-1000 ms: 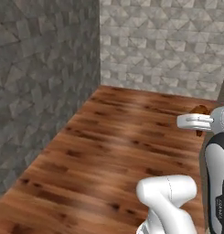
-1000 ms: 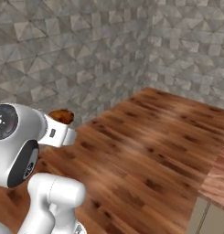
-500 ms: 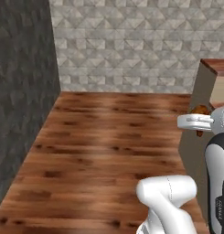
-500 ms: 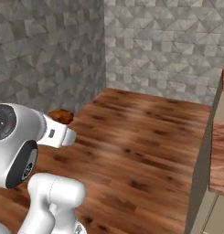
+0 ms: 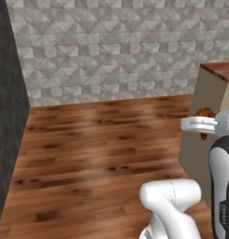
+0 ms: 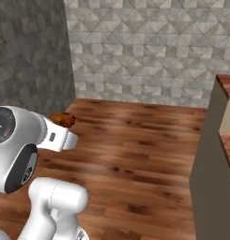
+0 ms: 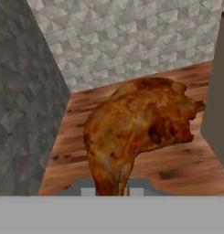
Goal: Gather the squash and lemon wedge from the fridge and place them on a tray on the dining counter. Then gather the steak and chicken drumstick from the fridge and place them on the other tray.
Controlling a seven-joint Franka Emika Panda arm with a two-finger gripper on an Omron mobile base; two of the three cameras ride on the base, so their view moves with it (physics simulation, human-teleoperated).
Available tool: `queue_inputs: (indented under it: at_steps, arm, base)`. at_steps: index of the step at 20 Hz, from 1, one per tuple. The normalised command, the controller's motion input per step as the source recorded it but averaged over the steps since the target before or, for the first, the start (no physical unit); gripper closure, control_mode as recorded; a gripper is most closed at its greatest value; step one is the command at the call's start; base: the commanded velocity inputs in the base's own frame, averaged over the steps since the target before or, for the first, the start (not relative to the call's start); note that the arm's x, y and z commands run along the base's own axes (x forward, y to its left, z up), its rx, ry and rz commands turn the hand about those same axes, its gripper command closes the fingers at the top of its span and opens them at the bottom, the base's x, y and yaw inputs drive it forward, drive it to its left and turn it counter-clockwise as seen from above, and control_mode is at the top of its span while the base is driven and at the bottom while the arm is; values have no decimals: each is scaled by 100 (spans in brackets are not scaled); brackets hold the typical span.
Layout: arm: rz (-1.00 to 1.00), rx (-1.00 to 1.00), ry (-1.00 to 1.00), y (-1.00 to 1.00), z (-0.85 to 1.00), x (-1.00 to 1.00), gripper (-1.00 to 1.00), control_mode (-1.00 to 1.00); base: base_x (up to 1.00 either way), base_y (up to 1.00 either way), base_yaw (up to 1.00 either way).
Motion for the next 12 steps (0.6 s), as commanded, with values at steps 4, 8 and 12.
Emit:
queue_inputs:
  at_steps: [4, 8, 12]
  arm:
    - [0, 0, 0, 0, 0, 0, 100, 100]
    - [0, 0, 0, 0, 0, 0, 100, 100]
    - [0, 0, 0, 0, 0, 0, 100, 100]
  base:
    - [91, 55, -41]
    - [89, 46, -41]
    - [87, 48, -41]
